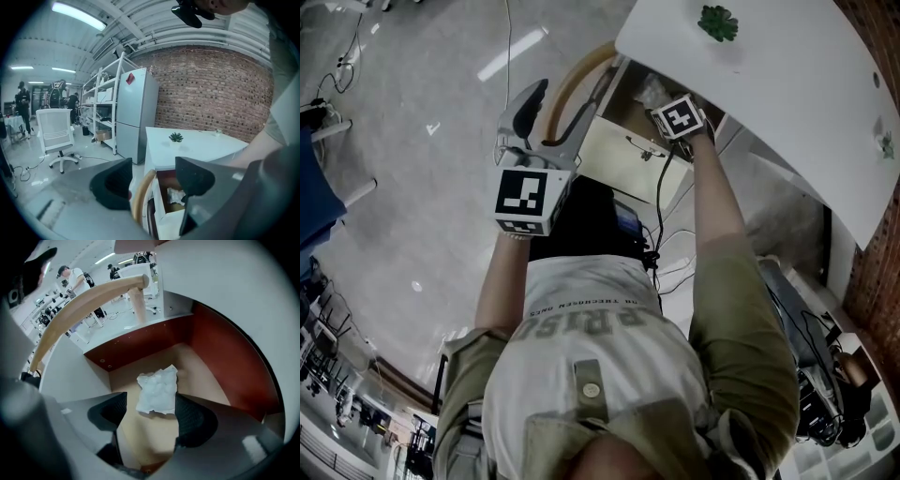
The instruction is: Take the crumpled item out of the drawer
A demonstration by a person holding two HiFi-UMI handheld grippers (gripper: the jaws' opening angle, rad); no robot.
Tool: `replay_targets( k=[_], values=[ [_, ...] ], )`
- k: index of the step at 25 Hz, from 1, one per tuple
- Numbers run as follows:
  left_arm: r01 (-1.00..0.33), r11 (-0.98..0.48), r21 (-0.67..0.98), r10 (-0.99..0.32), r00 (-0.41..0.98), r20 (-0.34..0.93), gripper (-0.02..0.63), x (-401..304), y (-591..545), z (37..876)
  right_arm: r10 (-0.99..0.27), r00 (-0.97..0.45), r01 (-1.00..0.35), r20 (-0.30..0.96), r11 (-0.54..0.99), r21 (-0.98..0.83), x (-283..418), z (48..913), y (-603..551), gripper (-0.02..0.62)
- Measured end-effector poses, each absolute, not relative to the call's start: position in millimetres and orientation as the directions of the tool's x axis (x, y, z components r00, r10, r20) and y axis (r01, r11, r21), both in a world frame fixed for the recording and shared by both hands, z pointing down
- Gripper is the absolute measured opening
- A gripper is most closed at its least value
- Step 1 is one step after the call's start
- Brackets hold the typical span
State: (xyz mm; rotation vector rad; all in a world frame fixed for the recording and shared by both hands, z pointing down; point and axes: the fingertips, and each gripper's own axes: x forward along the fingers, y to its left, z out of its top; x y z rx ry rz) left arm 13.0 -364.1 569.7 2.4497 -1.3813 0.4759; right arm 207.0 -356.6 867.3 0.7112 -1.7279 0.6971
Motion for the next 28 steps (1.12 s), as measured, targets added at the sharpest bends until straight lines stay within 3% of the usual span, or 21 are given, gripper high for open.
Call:
replay_targets(
  k=[12, 19, 25, 28],
  values=[
    [-0.842, -0.533, 0.089, -0.739, 0.514, 0.435, 0.302, 22, -372, 586, -0.06, -0.181, -0.705, 0.982, 0.703, -0.087, 203, 898, -353, 0.323],
    [-0.837, -0.54, 0.085, -0.731, 0.517, 0.446, 0.302, 23, -377, 594, -0.05, -0.133, -0.681, 0.99, 0.731, -0.055, 214, 916, -351, 0.258],
    [-0.838, -0.539, 0.085, -0.73, 0.516, 0.447, 0.302, 22, -379, 595, -0.079, -0.093, -0.63, 0.993, 0.777, 0.003, 217, 918, -352, 0.121],
    [-0.839, -0.538, 0.082, -0.733, 0.513, 0.447, 0.302, 21, -378, 594, -0.083, -0.081, -0.602, 0.993, 0.798, 0.018, 218, 917, -351, 0.092]
  ],
)
